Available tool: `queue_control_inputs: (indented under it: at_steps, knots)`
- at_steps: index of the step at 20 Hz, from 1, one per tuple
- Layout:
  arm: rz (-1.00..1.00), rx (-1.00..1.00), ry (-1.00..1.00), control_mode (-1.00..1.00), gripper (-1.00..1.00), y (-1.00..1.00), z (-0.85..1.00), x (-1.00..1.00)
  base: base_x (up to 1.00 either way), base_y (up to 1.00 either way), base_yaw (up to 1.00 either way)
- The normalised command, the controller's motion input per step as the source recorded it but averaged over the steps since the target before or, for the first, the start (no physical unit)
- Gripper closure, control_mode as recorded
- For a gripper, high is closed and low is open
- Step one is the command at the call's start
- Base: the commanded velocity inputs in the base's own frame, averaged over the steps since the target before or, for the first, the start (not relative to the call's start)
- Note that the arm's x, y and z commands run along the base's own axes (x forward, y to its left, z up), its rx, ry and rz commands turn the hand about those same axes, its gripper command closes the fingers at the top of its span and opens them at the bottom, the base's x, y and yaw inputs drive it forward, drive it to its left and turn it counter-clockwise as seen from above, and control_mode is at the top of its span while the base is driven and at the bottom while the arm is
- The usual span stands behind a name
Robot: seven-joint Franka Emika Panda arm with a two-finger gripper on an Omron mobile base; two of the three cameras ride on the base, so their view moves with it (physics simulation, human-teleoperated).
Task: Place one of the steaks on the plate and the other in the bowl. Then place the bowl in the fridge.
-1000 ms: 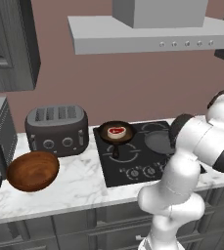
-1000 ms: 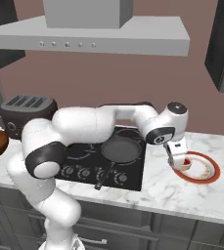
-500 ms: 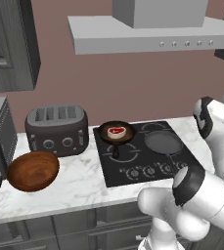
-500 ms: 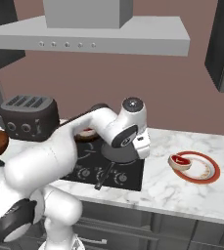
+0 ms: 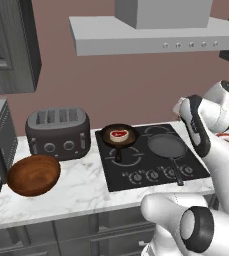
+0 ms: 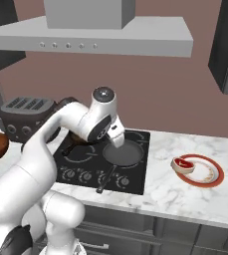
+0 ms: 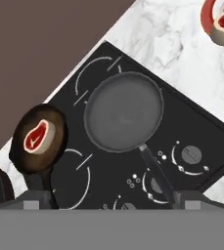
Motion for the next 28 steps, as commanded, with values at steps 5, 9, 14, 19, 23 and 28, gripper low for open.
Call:
queue_control_inputs:
  at_steps: [5, 9, 14, 19, 23, 28]
  knots:
    - [0.42, -0.05, 0.05, -1.0, -1.0, 0.96, 0.02, 0.03, 0.0, 0.0, 0.0]
    - [0.31, -0.05, 0.16, -1.0, -1.0, 0.81, 0.0, 0.18, 0.0, 0.0, 0.0]
    - [0.27, -0.08, 0.25, -1.0, -1.0, 0.76, 0.0, 0.33, 0.0, 0.0, 0.0]
    - [0.13, -0.15, 0.19, -1.0, -1.0, 0.54, -0.25, 0.44, 0.0, 0.0, 0.0]
    - [0.0, -0.11, 0.03, -1.0, -1.0, 0.24, -0.49, 0.56, 0.0, 0.0, 0.0]
    - [0.0, -0.07, -0.03, -1.0, -1.0, 0.01, -0.36, 0.48, 0.0, 0.0, 0.0]
